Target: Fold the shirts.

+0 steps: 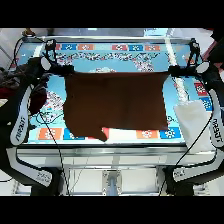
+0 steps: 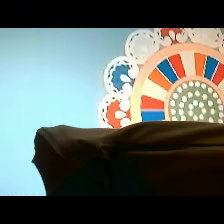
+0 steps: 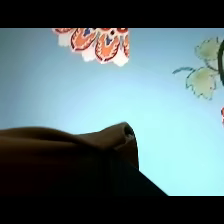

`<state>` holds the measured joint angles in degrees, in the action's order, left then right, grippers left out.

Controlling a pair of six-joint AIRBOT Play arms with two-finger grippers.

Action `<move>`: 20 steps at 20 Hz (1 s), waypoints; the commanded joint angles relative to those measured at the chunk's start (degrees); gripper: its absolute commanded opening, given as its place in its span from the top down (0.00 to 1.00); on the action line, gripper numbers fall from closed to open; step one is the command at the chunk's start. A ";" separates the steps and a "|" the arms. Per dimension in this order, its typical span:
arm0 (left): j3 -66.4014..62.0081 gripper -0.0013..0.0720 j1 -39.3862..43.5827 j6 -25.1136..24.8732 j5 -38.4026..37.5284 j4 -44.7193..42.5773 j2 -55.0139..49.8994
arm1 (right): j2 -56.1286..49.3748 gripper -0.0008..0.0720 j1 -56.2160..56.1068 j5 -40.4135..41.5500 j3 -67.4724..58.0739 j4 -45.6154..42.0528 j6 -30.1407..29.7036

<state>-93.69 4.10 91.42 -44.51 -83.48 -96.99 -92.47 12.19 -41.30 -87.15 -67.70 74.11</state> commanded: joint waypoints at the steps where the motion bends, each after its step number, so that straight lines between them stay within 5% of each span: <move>1: -1.79 0.97 0.22 3.02 1.81 -3.52 -1.92 | -1.44 0.95 1.55 1.99 -1.86 -0.90 1.33; 6: -1.29 0.97 0.31 0.48 -8.33 -1.09 -3.67 | -2.71 0.95 0.33 -6.95 -1.79 -1.33 -0.63; 18: -1.36 0.97 1.84 0.26 -9.81 2.40 -11.39 | -13.11 0.95 -3.13 -5.29 1.70 -0.44 -0.33; 20: -2.25 0.95 1.60 0.26 -12.07 2.56 -11.15 | -12.13 0.89 -2.97 -6.97 1.64 -0.46 -0.37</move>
<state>-95.29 5.85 91.70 -54.50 -81.17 -107.96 -104.44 9.26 -46.81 -85.62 -68.31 73.69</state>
